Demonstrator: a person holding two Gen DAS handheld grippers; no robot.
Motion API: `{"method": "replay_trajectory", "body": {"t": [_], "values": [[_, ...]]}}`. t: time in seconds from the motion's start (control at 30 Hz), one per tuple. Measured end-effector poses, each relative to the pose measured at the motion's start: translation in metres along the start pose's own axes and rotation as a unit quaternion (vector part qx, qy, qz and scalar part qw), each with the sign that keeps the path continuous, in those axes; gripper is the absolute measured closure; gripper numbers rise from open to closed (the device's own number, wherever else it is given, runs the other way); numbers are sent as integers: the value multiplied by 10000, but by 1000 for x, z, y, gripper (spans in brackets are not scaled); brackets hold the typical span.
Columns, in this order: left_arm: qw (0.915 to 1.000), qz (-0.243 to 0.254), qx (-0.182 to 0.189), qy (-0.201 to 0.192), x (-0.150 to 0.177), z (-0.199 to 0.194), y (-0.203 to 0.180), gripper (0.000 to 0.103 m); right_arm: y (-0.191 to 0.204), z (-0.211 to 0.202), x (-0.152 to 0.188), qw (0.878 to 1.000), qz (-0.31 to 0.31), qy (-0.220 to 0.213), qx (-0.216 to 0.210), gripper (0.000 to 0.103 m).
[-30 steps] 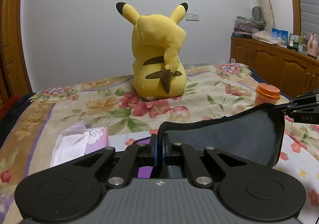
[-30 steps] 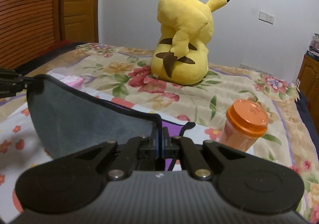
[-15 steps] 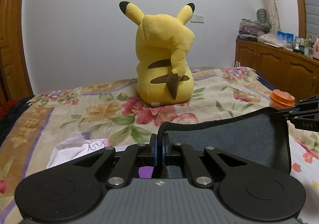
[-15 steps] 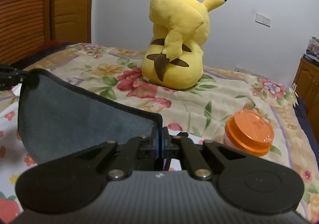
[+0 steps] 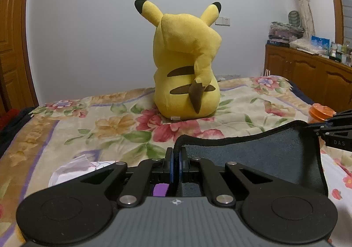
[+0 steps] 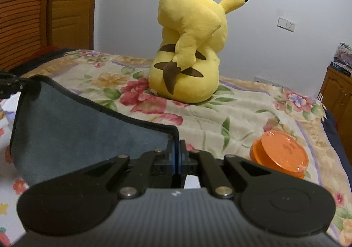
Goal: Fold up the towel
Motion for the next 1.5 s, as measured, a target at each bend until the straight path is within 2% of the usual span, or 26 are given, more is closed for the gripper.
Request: {"method": "replay_trajectory", "body": {"t": [0.23,0.63,0.9,0.97,1.03,1.13,1.17,1.2,1.23,1.37,1.5], "values": [[9999,-95,-55,67,8,18,4,95,-2,17,5,10000,0,29,75,100],[9978,65,-264,611,55,58,11,95,-3,51,48,9991,20,415,123,100],[9962,262,-237,796,69,70,12,92,-3,59,63,9982,39,585,121,99],[9958,279,-236,840,71,71,12,87,-4,60,65,9980,75,607,140,98],[9958,258,-207,855,71,71,12,81,-4,60,66,9978,59,638,173,91],[9960,154,-188,859,70,69,12,62,-3,59,66,9976,19,666,213,87],[9961,155,-184,848,69,67,11,57,-3,58,65,9976,31,660,214,77],[9962,165,-178,836,68,66,10,56,-3,58,65,9977,57,650,206,61],[9962,167,-167,839,68,64,9,53,-3,56,64,9978,91,624,183,57],[9961,107,-94,872,66,57,4,44,0,48,62,9979,178,605,134,56],[9961,41,-44,882,62,45,-2,39,5,36,61,9977,321,586,97,55]]}}
Point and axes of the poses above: each gripper's, at about its wrist camera, not at the fingertips, and z roughly the way its jaws point, y to its left, x to its underside, the point moved 10 cm from there along z, roughly the way its jaws point, and after that the axes turned 14 degrees about -y, right-handed, at the moved point
